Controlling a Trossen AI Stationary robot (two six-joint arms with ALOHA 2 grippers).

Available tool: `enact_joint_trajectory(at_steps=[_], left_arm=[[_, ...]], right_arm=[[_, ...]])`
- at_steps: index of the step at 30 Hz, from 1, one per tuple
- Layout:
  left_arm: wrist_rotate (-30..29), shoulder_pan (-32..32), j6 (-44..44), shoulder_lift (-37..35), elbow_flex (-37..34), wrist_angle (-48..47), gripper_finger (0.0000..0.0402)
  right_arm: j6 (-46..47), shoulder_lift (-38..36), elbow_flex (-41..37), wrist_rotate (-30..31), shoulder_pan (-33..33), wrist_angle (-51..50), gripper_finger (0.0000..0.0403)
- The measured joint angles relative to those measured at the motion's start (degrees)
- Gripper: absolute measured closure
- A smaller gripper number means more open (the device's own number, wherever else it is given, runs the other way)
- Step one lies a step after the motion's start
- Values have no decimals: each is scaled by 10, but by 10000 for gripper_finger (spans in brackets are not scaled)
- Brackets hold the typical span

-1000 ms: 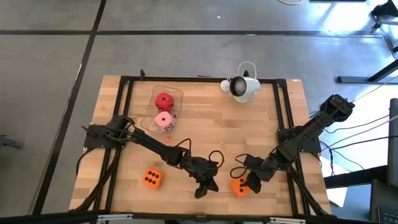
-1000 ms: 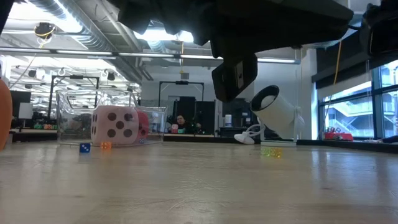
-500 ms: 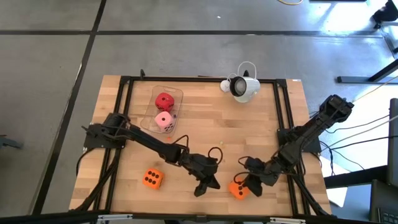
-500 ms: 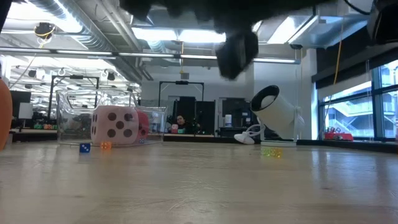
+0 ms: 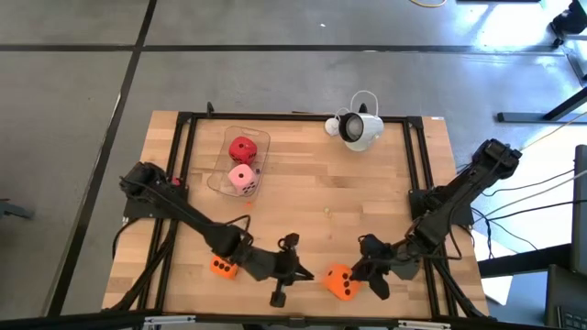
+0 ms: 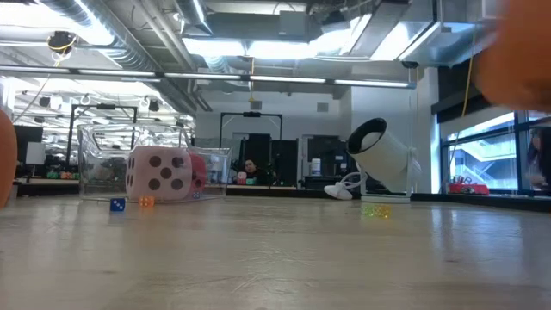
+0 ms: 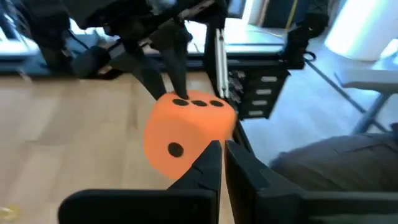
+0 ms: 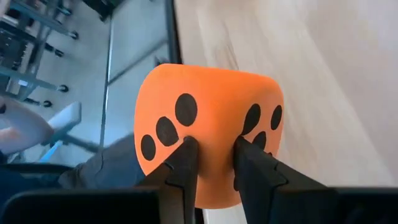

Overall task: Pick & Place Dice
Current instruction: Put the large orange die into the transparent bin

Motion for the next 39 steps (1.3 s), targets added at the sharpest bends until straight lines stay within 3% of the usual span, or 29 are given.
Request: enact_joint_trajectory(at_steps=[7, 14, 18, 21, 27, 31, 34, 39], left_arm=[[-81, -14, 30, -2, 0, -9, 400], [-187, -36, 26, -29, -5, -34, 400], [-261, -67, 30, -66, -46, -11, 401], [-309, -88, 40, -107, -110, 60, 400], [-282, -101, 91, -197, -297, 297, 400], [-269, -95, 93, -242, -397, 404, 401], [-267, -91, 91, -271, -438, 438, 400], [-263, -91, 126, -303, -448, 437, 401]], right_arm=[[-152, -1, 73, 79, 0, -19, 314], [-249, -1, 90, 146, 0, -27, 321], [-260, -1, 90, 190, 0, -47, 321], [-283, -1, 90, 229, 0, -48, 321], [-336, -11, 90, 306, -11, -31, 321], [-393, -21, 90, 331, -30, 9, 321], [-443, -29, 90, 307, -52, 40, 321], [-517, -31, 90, 238, -108, 91, 321]])
